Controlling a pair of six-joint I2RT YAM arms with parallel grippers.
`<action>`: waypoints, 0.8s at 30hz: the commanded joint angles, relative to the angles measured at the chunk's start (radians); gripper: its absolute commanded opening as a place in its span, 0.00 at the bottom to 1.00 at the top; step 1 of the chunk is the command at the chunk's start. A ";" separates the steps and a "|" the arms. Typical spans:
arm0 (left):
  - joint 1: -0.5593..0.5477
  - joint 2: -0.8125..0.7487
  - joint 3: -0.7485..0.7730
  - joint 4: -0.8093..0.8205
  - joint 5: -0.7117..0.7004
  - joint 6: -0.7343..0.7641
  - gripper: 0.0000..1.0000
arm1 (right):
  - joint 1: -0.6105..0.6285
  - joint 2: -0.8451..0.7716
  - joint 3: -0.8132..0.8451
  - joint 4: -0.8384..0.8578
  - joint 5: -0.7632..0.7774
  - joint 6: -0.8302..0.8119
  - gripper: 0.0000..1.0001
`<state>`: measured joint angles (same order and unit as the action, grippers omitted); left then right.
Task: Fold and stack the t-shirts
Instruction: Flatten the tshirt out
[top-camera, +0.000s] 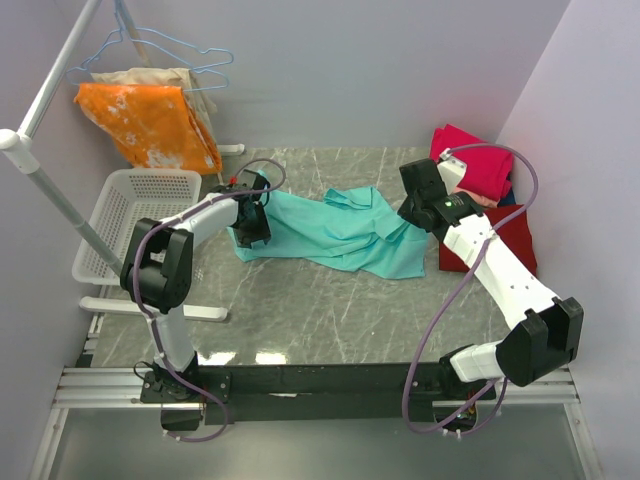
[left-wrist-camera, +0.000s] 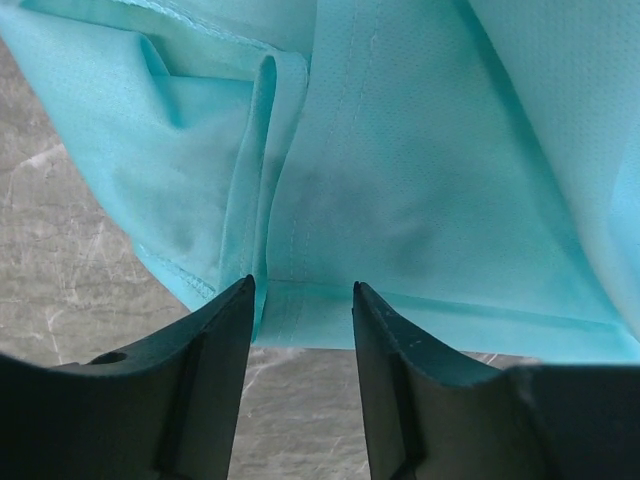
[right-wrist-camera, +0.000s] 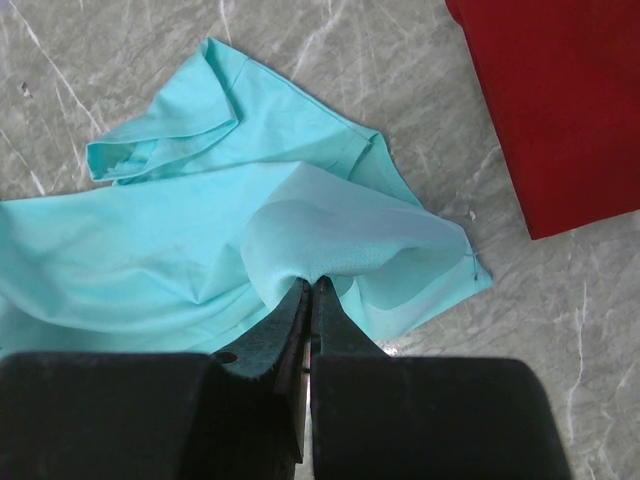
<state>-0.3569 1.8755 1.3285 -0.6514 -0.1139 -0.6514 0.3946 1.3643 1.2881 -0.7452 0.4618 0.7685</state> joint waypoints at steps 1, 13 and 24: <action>-0.004 -0.012 -0.002 0.026 0.014 -0.014 0.46 | -0.007 0.009 0.022 0.000 0.035 0.011 0.00; -0.005 0.010 0.017 0.022 0.007 -0.008 0.41 | -0.007 0.009 0.030 -0.006 0.044 0.011 0.00; -0.011 0.043 0.029 0.010 -0.021 0.001 0.15 | -0.008 0.002 0.034 -0.014 0.054 0.009 0.00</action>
<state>-0.3599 1.9049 1.3285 -0.6479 -0.1165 -0.6506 0.3946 1.3792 1.2884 -0.7513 0.4778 0.7689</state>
